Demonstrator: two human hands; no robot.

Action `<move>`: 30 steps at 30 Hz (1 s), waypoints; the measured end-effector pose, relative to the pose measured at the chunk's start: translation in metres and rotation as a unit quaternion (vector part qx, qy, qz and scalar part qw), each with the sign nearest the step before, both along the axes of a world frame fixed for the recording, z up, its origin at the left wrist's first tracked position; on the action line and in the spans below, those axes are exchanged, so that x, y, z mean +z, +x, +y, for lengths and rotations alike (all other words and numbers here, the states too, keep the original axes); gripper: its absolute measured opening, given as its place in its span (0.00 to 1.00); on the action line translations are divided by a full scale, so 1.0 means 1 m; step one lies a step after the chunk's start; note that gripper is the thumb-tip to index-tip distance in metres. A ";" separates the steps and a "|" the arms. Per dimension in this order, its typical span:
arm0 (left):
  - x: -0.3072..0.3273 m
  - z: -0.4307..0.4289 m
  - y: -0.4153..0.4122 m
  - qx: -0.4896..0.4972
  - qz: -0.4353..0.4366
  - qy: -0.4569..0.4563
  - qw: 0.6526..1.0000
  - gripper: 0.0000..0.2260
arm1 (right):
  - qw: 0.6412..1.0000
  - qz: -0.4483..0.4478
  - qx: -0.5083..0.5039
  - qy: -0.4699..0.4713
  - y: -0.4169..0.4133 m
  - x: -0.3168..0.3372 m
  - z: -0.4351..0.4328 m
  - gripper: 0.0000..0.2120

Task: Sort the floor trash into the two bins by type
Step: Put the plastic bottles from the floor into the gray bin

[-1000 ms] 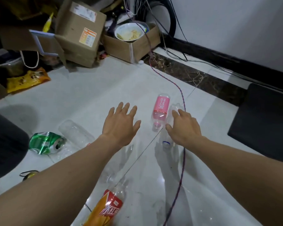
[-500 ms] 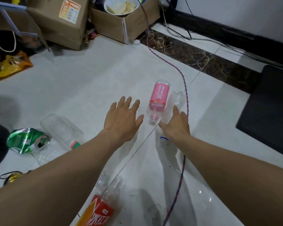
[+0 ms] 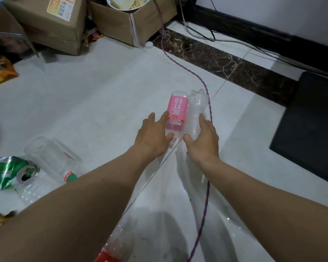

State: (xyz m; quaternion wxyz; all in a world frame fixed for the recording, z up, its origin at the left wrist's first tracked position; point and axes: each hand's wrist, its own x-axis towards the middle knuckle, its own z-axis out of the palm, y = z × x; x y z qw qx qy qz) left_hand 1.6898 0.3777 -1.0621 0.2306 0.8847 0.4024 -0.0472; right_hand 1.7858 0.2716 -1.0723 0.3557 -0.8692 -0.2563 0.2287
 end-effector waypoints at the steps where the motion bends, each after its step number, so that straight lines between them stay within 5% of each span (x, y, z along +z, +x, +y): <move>1: -0.003 -0.002 0.006 0.008 -0.010 -0.022 1.000 0.32 | 1.000 0.002 -0.001 0.006 0.002 0.000 -0.001 0.34; 6: -0.025 -0.005 0.029 0.023 -0.055 -0.094 0.994 0.35 | 1.000 -0.011 0.000 0.023 0.011 -0.003 -0.010 0.33; 17: -0.042 -0.001 0.027 0.091 -0.125 -0.100 0.983 0.35 | 1.000 -0.014 0.000 0.019 0.007 -0.003 -0.017 0.33; 30: 0.065 0.035 -0.102 0.123 -0.224 -0.008 0.967 0.33 | 0.995 -0.009 0.046 0.092 -0.091 0.072 0.034 0.33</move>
